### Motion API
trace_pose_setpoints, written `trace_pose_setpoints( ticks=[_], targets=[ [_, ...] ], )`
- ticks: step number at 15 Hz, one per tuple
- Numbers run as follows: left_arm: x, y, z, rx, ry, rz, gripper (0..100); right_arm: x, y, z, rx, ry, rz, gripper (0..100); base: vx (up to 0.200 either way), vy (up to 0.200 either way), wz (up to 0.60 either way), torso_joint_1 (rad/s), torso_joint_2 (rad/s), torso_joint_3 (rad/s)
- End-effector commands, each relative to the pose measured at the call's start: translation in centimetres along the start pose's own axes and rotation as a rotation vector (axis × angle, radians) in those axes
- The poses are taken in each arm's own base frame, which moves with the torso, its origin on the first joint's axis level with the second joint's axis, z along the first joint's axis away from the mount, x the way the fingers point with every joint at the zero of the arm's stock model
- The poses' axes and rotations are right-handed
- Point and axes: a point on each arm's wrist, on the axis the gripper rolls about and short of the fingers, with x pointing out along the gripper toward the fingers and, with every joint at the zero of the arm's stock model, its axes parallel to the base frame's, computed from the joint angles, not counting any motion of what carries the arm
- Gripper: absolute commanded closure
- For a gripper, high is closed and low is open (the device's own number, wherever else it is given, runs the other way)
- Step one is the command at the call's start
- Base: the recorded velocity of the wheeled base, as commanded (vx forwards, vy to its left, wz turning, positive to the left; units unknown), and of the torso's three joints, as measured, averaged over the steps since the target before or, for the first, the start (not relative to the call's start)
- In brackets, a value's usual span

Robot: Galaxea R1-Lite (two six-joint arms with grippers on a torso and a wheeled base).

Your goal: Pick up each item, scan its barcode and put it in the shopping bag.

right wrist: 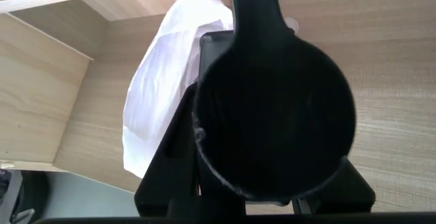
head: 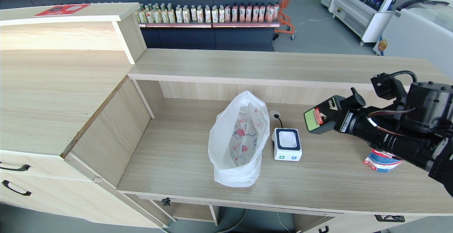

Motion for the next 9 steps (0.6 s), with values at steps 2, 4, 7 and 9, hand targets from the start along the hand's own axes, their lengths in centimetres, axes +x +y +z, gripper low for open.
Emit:
trace_pose_setpoints(
  ticks=[2, 4, 7, 9],
  targets=[
    [0.0, 0.0, 0.0, 0.0, 0.002, 0.0, 0, 0.0, 0.6, -0.3, 0.008, 0.01, 0.021, 100, 0.0, 0.0, 0.0, 0.0, 0.0, 0.0],
    [0.0, 0.0, 0.0, 0.001, 0.0, 0.0, 0, 0.3, 1.1, -0.7, 0.06, 0.034, 0.036, 100, 0.0, 0.2, 0.0, 0.0, 0.0, 0.0],
    [0.0, 0.0, 0.0, -0.002, -0.001, 0.0, 0, 1.8, 1.6, -1.3, 0.1, 0.085, 0.04, 100, 0.0, 0.133, 0.0, -0.003, 0.0, 0.003],
    [0.0, 0.0, 0.0, -0.003, 0.0, 0.0, 0, 3.6, 1.6, -1.8, 0.099, 0.104, 0.038, 100, 0.0, 0.0, 0.0, 0.0, 0.0, 0.0]
  ],
)
